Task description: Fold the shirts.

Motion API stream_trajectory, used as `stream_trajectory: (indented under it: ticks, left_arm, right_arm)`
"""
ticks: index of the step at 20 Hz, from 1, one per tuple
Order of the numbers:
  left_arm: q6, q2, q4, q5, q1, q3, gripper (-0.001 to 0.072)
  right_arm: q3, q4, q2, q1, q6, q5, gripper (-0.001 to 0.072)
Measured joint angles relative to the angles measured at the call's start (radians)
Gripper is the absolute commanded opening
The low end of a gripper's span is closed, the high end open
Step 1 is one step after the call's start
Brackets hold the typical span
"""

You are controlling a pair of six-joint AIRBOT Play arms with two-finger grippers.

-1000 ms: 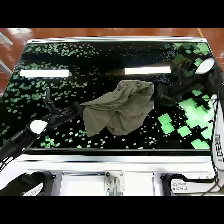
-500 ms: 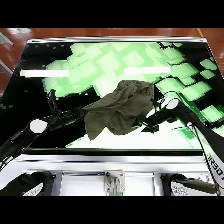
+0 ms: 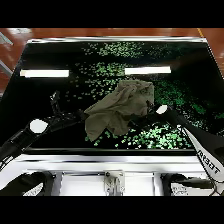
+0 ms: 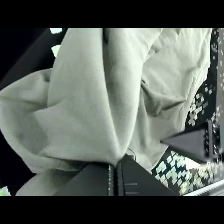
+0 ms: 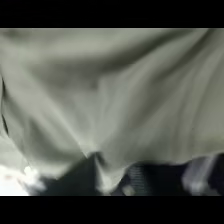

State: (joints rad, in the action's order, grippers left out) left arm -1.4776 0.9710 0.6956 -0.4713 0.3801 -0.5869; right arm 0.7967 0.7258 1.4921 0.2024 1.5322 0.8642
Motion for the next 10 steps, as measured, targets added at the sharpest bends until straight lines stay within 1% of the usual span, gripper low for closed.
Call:
stream_trajectory:
  ticks: [1, 3, 4, 7, 10]
  left_arm:
    - [0.001, 0.0, 0.0, -0.001, -0.001, 0.0, 0.0038]
    - [0.002, -0.002, 0.0, -0.006, -0.01, -0.005, 0.0038]
    - [0.004, -0.006, 0.0, -0.01, -0.021, -0.013, 0.0038]
    - [0.047, -0.05, 0.001, -0.018, -0.071, -0.086, 0.0038]
    - [0.125, -0.139, 0.001, -0.02, -0.129, -0.251, 0.0038]
  right_arm:
    - [0.0, -0.021, 0.002, 0.004, 0.0, -0.019, 0.0049]
    - [0.011, -0.037, 0.002, 0.006, -0.02, -0.018, 0.0048]
    - [0.027, -0.042, -0.005, 0.001, -0.053, -0.008, 0.0048]
    - [0.114, 0.01, -0.084, -0.032, -0.164, 0.127, 0.0048]
    - [0.275, 0.172, -0.261, -0.087, -0.222, 0.272, 0.0047]
